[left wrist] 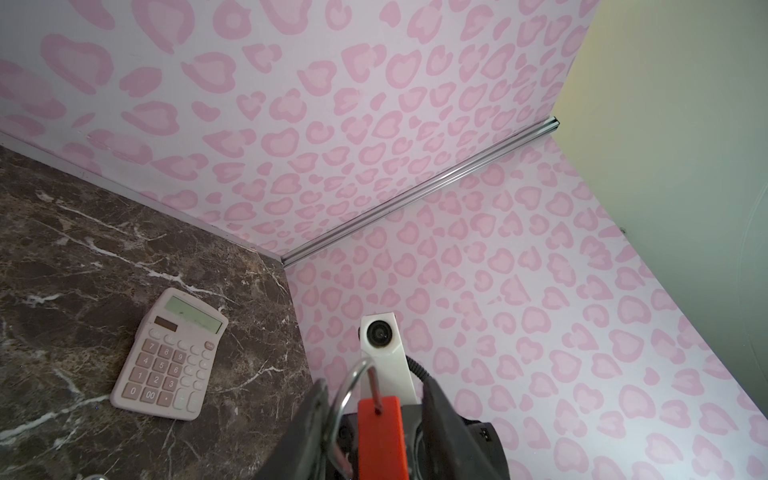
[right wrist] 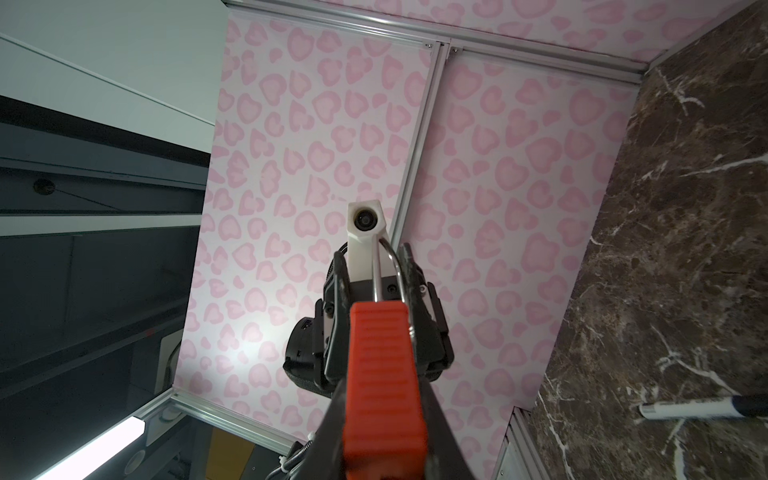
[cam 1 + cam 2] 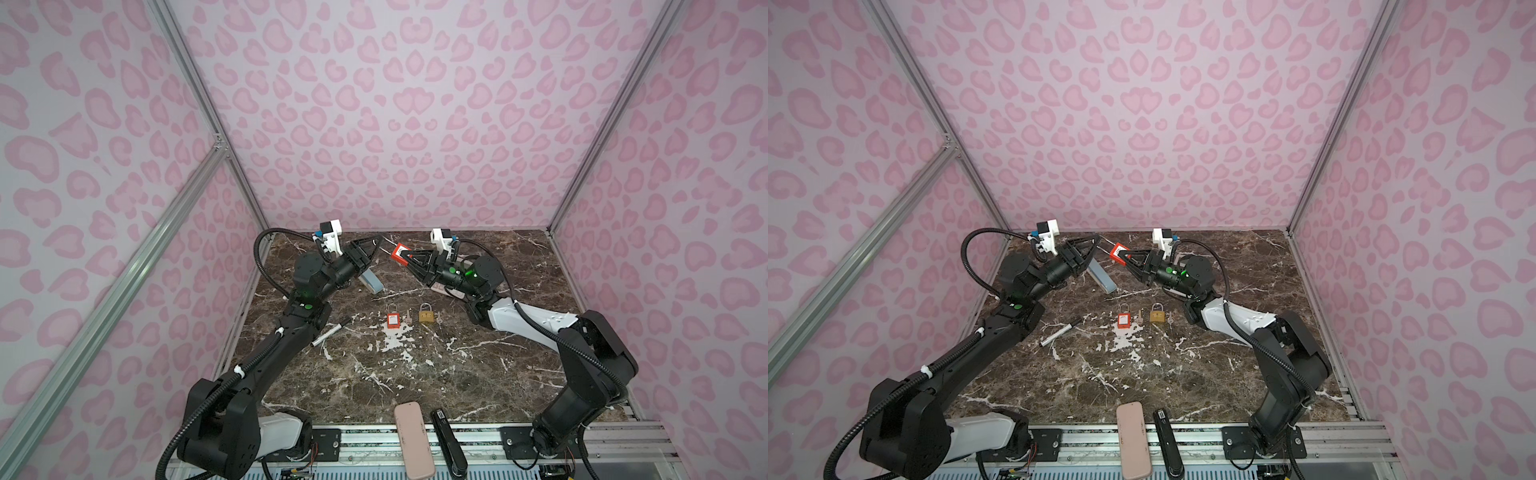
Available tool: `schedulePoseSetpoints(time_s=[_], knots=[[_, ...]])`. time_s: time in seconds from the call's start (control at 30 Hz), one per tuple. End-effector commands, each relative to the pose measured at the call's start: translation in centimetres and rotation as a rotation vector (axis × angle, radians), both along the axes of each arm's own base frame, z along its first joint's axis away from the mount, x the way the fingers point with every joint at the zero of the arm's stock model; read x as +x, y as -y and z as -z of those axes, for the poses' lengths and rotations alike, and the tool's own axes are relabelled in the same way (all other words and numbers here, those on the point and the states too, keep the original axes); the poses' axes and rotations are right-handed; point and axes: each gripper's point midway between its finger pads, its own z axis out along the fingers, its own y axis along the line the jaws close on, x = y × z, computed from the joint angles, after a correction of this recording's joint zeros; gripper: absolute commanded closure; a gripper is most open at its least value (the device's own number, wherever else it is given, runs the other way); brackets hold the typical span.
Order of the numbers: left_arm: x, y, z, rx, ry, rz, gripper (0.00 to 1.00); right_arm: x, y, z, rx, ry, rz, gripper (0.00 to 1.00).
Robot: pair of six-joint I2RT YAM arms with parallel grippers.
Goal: Lock with the key
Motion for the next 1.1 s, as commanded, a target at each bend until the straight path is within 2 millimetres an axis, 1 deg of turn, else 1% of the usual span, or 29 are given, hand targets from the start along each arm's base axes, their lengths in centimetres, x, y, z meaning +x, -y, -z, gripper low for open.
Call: schedulePoseSetpoints(time_s=[0.0, 0.2, 0.27, 0.53, 0.67, 0.73, 0.87, 1.07], knots=[[-0.3, -0.2, -1.0, -0.013, 0.043, -0.004, 0.7, -0.4, -0.1, 0.2, -0.013, 0.026, -0.013, 0.93], [-0.2, -0.1, -0.9, -0.014, 0.045, 0.001, 0.88, -0.4, 0.0, 0.0, -0.012, 0.035, -0.007, 0.93], [-0.3, -0.1, -0.9, -0.015, 0.045, 0.004, 0.92, -0.4, 0.0, -0.1, -0.01, 0.036, -0.006, 0.93], [-0.5, 0.2, -0.2, -0.034, 0.021, 0.021, 0.95, -0.3, -0.3, -1.2, 0.033, 0.048, -0.027, 0.94], [-0.6, 0.3, -0.4, -0.047, 0.013, 0.031, 0.95, -0.3, -0.5, -1.5, 0.039, 0.075, -0.038, 0.94], [-0.6, 0.3, -0.8, -0.045, 0.014, 0.032, 0.95, -0.4, -0.6, -1.4, 0.035, 0.087, -0.039, 0.94], [-0.6, 0.6, -1.5, -0.056, 0.018, 0.05, 0.95, -0.2, -0.5, -0.7, -0.009, 0.099, -0.017, 0.95], [-0.6, 0.4, -1.2, -0.06, 0.005, 0.041, 0.95, -0.1, -0.4, 0.4, -0.121, 0.15, 0.028, 0.97]])
